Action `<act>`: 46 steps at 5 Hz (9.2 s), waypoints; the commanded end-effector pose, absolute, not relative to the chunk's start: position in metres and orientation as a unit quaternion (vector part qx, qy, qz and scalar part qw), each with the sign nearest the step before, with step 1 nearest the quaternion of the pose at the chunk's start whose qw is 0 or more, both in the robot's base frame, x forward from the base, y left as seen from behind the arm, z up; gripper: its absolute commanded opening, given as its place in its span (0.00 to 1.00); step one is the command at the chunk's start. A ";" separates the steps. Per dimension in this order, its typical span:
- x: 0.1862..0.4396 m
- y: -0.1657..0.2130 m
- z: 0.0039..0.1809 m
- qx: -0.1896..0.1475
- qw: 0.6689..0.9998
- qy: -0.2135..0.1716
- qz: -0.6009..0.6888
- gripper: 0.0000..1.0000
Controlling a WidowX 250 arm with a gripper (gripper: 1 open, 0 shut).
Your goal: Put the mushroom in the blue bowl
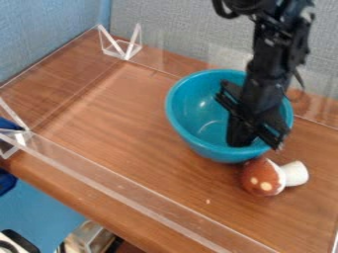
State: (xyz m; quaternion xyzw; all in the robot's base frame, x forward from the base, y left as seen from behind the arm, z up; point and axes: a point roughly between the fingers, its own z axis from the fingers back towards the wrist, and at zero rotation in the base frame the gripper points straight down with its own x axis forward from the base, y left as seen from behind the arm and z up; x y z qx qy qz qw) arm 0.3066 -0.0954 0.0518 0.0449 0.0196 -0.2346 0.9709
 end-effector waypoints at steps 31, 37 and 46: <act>0.256 -0.188 0.083 0.052 0.908 -0.131 -0.396 0.00; 0.271 -0.175 0.069 0.058 0.907 -0.120 -0.399 0.00; 0.300 -0.159 0.047 0.064 0.906 -0.107 -0.405 0.00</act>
